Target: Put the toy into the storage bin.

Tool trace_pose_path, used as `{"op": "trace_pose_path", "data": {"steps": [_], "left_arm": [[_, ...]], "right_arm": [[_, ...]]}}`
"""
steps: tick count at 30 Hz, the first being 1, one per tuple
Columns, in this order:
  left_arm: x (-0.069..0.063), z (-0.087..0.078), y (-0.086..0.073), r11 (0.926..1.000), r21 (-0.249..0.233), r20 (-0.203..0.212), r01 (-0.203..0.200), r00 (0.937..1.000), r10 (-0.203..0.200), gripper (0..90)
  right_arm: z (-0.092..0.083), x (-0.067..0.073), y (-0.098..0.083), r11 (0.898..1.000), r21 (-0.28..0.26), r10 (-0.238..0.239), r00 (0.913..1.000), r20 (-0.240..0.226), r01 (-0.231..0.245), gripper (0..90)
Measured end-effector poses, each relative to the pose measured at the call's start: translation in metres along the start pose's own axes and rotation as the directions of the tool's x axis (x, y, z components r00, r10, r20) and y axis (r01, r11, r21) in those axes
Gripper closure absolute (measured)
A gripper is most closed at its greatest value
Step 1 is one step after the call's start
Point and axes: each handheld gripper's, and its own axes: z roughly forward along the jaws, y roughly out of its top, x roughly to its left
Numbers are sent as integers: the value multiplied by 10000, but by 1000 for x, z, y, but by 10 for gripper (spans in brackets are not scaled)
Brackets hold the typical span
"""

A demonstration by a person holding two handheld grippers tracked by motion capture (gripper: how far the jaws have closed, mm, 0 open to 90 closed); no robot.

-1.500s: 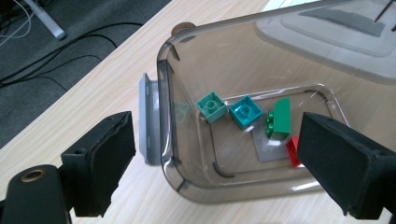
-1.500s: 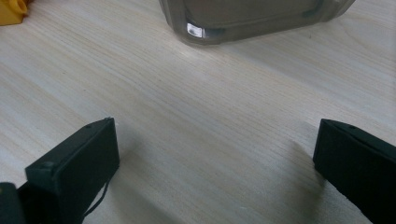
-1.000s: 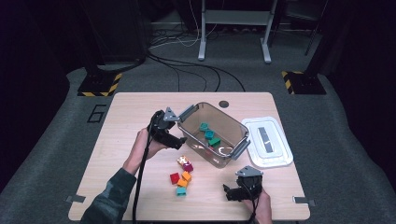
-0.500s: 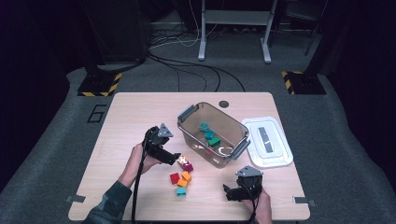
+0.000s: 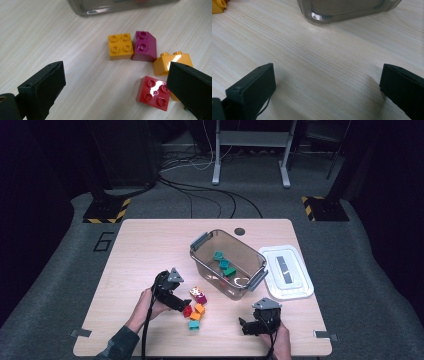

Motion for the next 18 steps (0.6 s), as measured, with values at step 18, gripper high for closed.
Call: {"op": "trace_pose_path", "data": {"steps": [18], "left_arm": [[-9, 17, -22, 9992, 371, 81, 114, 9999, -117, 13]], "right_arm": [[0, 0, 0, 10000, -2, -5, 10000, 2, 5, 0]]}}
